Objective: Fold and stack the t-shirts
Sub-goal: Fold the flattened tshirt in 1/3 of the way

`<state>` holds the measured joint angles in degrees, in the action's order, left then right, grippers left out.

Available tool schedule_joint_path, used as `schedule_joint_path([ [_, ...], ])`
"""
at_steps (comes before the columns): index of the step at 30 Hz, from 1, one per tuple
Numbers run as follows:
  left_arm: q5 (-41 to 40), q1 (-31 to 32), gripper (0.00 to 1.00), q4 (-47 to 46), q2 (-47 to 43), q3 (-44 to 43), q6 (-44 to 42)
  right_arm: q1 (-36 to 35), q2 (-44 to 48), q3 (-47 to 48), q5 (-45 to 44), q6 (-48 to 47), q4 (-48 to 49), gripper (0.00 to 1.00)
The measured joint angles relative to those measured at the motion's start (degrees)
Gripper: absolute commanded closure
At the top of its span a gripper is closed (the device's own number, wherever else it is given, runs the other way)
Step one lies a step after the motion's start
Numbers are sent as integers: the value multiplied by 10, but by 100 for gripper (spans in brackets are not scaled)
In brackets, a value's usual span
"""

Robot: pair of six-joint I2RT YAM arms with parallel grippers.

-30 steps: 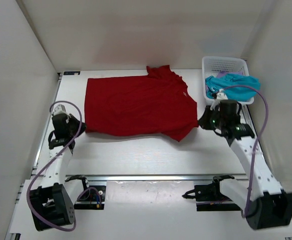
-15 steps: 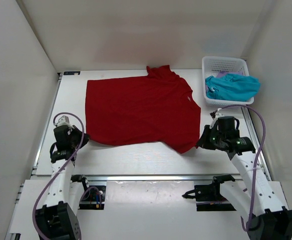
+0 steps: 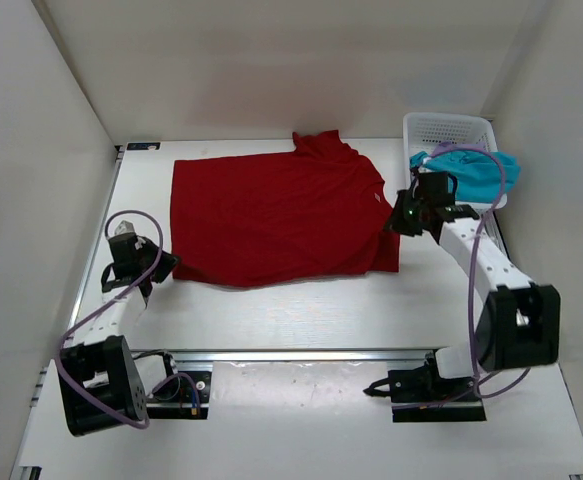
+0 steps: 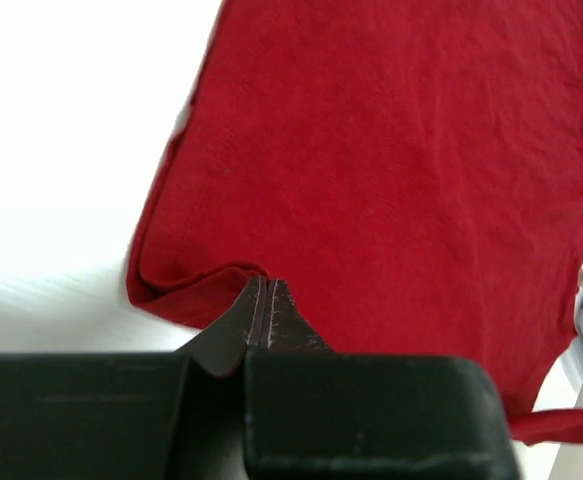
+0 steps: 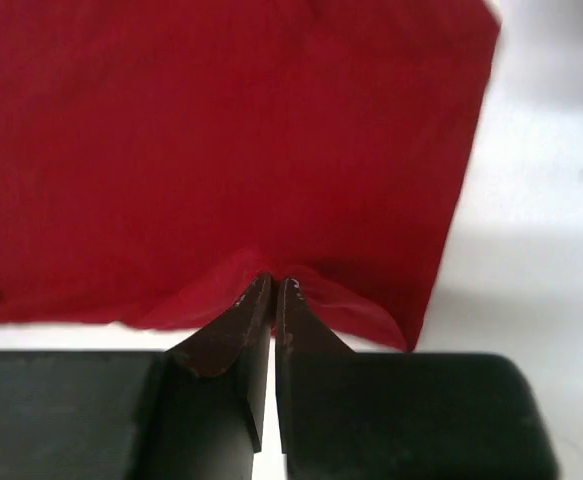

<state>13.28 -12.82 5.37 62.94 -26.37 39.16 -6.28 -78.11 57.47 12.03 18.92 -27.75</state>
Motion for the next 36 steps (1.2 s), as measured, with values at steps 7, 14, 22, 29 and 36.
schedule_joint_path([
  [7,-5,-29,100,-18,38,-12,18,10,-125,94,-16,5,34,100],
  [14,-19,-24,100,-51,117,-68,26,21,-218,188,-24,-11,45,100],
  [22,-24,-34,100,-72,195,-84,36,26,-335,269,-30,-29,40,100],
  [29,-24,-41,100,-90,210,-99,50,24,-380,332,-35,-42,35,100],
  [36,-19,-32,71,-121,265,-135,56,22,-434,398,-34,-50,34,91],
])
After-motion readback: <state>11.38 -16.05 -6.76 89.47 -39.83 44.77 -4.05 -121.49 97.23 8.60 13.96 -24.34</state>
